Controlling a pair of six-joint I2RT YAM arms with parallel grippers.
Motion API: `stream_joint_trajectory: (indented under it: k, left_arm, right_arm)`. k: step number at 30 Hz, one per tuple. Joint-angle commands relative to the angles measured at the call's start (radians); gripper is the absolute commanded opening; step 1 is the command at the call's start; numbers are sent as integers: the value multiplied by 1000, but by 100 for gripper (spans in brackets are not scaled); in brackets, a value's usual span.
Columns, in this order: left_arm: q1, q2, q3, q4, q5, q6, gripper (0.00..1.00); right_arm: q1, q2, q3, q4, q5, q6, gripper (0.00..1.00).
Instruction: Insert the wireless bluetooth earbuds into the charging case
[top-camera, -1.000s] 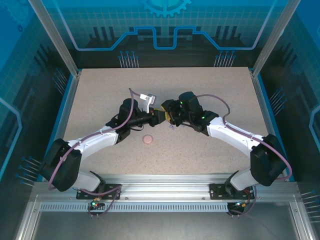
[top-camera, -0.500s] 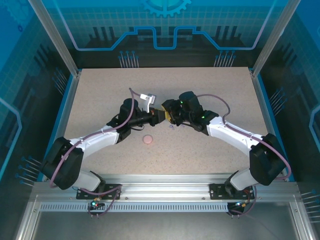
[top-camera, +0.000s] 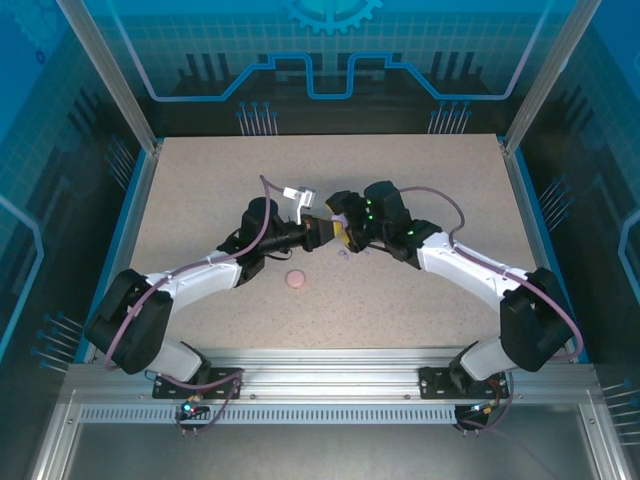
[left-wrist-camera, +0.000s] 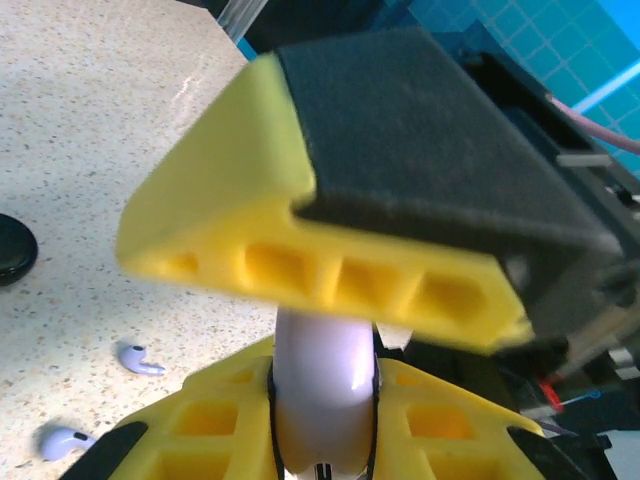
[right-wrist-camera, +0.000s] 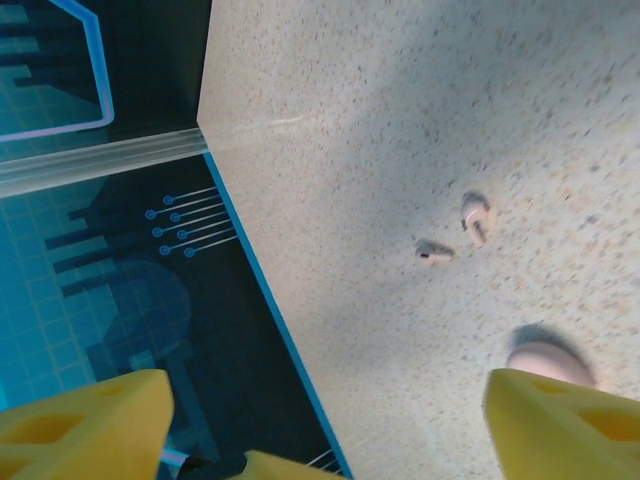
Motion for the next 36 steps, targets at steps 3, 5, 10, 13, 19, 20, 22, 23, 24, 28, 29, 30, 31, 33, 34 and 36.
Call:
stream_joint_trajectory:
  k: [3,5,10,13,19,20,22,23,24,28,29,30,31,33,34,36]
  left_arm:
    - [0,-9,-3,-6,45,19,0]
    - [4,-7,8,-28,67,28,0]
    - [16,8,53,-102,150,55,0]
    - [17,26,90,-145,205,67,0]
    - [17,46,132,-187,254,73,0]
    - [19,47,135,-193,254,74,0]
    - [18,48,139,-201,254,79,0]
    - [18,47,141,-205,254,81,0]
    - [18,47,141,-205,255,81,0]
    - [19,47,143,-206,253,81,0]
    - [17,48,142,-205,253,81,0]
    - [18,47,142,-203,253,80,0]
    - [18,47,142,-204,253,80,0]
    - [18,46,144,-202,255,78,0]
    - [19,45,144,-201,255,76,0]
    - [18,43,144,-201,256,76,0]
  right_arm:
    - [-99,-174,-28,-159,29,-210,89]
    - [-139,-233,-41,-227,30,-335,89]
    - [-212,-321,-69,-265,-60,-712,88]
    - [-219,-343,-86,-241,-182,-943,88]
    - [-220,-348,-129,-240,-308,-1140,86]
    - [-219,-343,-130,-232,-322,-1143,85]
    - [-215,-334,-130,-219,-333,-1143,84]
    - [-213,-328,-154,-212,-337,-1140,83]
    - [-210,-323,-158,-205,-336,-1139,83]
    - [-200,-296,-159,-182,-338,-1129,82]
    - [-199,-285,-157,-177,-336,-1125,81]
    - [-196,-279,-155,-171,-336,-1123,81]
    - [-194,-269,-153,-165,-335,-1119,81]
    - [-189,-251,-147,-153,-332,-1113,80]
    - [-185,-239,-143,-146,-332,-1110,80]
    - [-183,-220,-141,-135,-330,-1103,78]
